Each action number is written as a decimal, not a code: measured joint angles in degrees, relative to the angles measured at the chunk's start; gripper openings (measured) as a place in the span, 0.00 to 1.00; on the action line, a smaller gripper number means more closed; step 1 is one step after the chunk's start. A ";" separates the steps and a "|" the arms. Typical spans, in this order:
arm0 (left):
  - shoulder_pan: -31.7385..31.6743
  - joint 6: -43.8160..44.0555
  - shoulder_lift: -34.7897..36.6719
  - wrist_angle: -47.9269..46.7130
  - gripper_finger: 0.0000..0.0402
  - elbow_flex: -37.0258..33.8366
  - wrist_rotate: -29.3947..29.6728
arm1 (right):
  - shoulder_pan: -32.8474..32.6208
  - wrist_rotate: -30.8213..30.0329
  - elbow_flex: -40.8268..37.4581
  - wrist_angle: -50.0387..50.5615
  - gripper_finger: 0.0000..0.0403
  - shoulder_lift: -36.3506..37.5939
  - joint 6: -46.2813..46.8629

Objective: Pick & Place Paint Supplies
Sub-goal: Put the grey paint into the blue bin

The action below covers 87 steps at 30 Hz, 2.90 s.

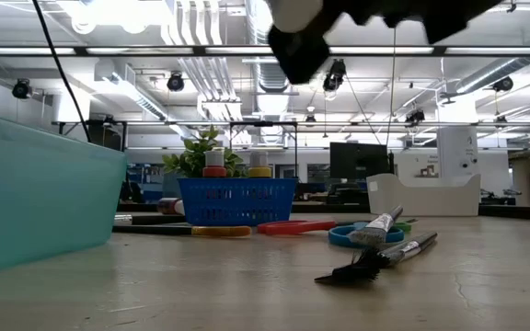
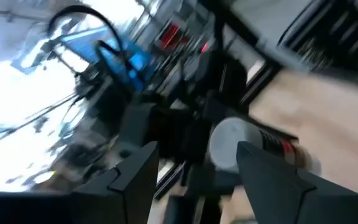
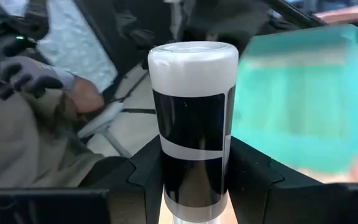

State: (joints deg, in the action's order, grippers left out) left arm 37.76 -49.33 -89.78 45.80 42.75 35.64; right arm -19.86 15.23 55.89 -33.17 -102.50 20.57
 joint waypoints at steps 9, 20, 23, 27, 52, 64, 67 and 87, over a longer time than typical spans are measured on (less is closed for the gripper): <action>-11.01 23.82 1.09 -4.48 0.56 0.08 -33.72 | -0.15 3.88 8.85 10.83 0.33 -3.74 -7.82; -14.24 30.02 3.48 -6.53 0.56 -1.10 -54.71 | -0.70 6.28 11.32 14.41 0.33 -4.19 -10.26; -14.12 29.69 3.32 -6.58 0.56 -1.10 -54.73 | -0.60 6.10 11.78 14.28 0.33 -4.15 -10.26; -14.10 31.11 3.32 -6.92 0.56 -1.10 -54.67 | -0.55 4.89 12.25 15.09 0.33 -4.24 -9.24; -9.19 35.04 3.39 -13.43 0.56 -1.08 -36.02 | -2.40 -13.84 17.71 29.64 0.33 -4.28 -12.64; -9.30 33.80 2.69 -13.31 0.54 -1.10 -36.03 | -2.43 -13.89 18.35 29.33 0.33 -4.24 -13.32; -9.32 33.72 2.67 -13.07 0.47 -1.10 -35.82 | -2.43 -13.87 18.35 29.31 0.33 -4.24 -13.32; -8.93 33.12 4.23 -14.00 0.32 -1.10 -36.73 | -5.67 -17.11 19.05 30.17 0.66 -3.95 -24.78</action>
State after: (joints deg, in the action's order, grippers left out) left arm 28.83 -16.21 -85.55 31.80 41.65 -1.09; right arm -25.53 -1.87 74.94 -3.00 -106.45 -4.21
